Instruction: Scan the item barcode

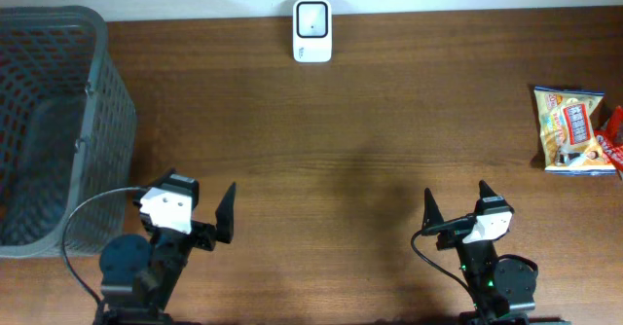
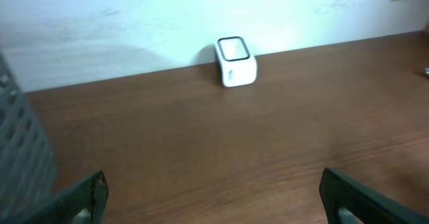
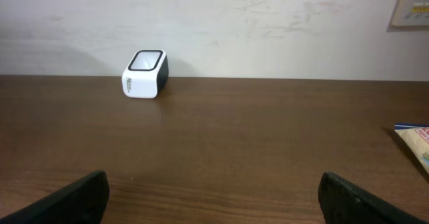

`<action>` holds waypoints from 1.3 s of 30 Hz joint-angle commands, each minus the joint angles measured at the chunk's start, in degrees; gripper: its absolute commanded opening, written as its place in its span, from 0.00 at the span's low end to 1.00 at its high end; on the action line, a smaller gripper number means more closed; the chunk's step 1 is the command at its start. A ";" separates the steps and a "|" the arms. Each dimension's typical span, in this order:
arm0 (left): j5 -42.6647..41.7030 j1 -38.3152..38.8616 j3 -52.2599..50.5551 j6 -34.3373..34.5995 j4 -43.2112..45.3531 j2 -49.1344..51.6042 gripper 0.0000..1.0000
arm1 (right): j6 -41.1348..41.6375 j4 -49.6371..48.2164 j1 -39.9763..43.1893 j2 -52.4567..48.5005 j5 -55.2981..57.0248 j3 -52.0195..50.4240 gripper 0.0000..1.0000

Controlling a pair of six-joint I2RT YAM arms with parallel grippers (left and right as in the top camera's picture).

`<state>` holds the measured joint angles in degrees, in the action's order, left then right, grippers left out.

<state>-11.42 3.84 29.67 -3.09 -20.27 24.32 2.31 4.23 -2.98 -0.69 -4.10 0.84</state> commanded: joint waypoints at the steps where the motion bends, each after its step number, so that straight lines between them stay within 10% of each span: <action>1: -1.03 -2.91 -4.20 -1.09 -0.09 -5.49 0.99 | -0.39 0.00 0.39 0.44 -0.13 -0.52 0.98; 20: 3.85 -9.81 -29.20 3.52 23.45 -24.04 0.99 | -0.39 0.00 0.39 0.44 -0.11 -0.52 0.99; 39: 13.20 -4.96 -29.16 3.58 15.41 -24.04 0.99 | -0.39 0.00 0.39 0.44 -0.13 -0.52 0.99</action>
<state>1.17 -1.39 0.84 0.03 -4.71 0.73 2.33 4.25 -2.98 -0.69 -4.10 0.84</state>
